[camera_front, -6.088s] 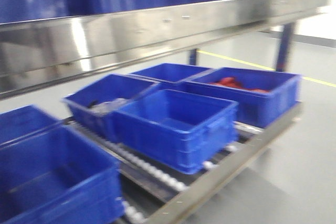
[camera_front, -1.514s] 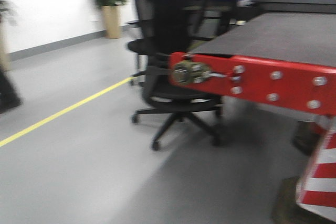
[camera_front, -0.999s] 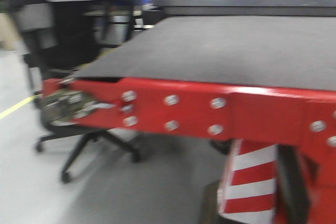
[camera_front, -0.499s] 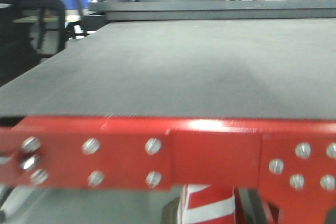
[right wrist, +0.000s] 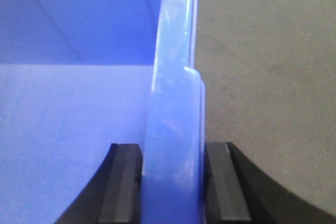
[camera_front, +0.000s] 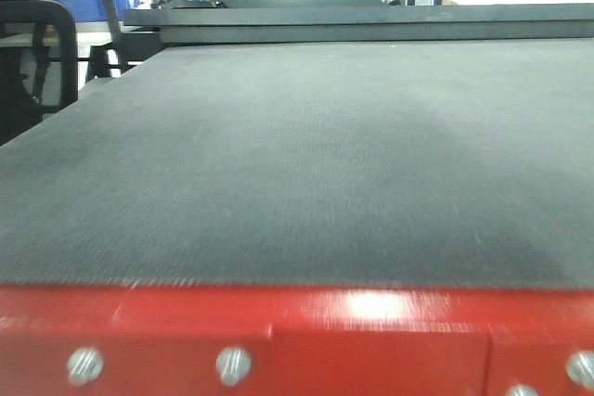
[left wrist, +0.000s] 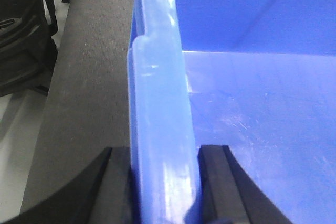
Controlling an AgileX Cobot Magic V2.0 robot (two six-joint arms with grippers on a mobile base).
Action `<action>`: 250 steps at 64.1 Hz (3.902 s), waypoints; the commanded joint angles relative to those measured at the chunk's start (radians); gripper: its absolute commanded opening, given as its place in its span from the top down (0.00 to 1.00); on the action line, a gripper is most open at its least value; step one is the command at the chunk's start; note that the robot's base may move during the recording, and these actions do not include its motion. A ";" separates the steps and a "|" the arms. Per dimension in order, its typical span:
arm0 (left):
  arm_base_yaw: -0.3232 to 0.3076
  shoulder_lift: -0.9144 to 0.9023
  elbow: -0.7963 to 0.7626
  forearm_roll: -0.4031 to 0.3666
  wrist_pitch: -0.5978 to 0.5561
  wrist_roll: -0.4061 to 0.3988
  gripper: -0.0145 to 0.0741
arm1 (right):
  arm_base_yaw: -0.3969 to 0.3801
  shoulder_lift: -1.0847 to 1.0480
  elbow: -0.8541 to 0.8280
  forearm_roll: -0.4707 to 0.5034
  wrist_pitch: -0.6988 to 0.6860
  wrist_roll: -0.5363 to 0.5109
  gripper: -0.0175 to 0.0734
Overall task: Move blue bin to conveyor side
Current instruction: 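Carry the bin with both grippers toward the red-framed belt conveyor, then lower the blue bin onto the dark conveyor belt with both grippers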
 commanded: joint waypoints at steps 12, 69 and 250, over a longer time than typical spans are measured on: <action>0.005 -0.020 -0.014 0.049 -0.090 0.014 0.86 | -0.007 -0.021 -0.013 -0.078 -0.101 -0.016 0.90; 0.005 -0.020 -0.014 0.051 -0.286 0.014 0.86 | -0.007 -0.021 -0.013 -0.078 -0.103 -0.016 0.90; -0.098 0.279 0.458 -0.011 -0.711 0.032 0.30 | -0.103 0.132 0.523 -0.097 -0.572 -0.012 0.29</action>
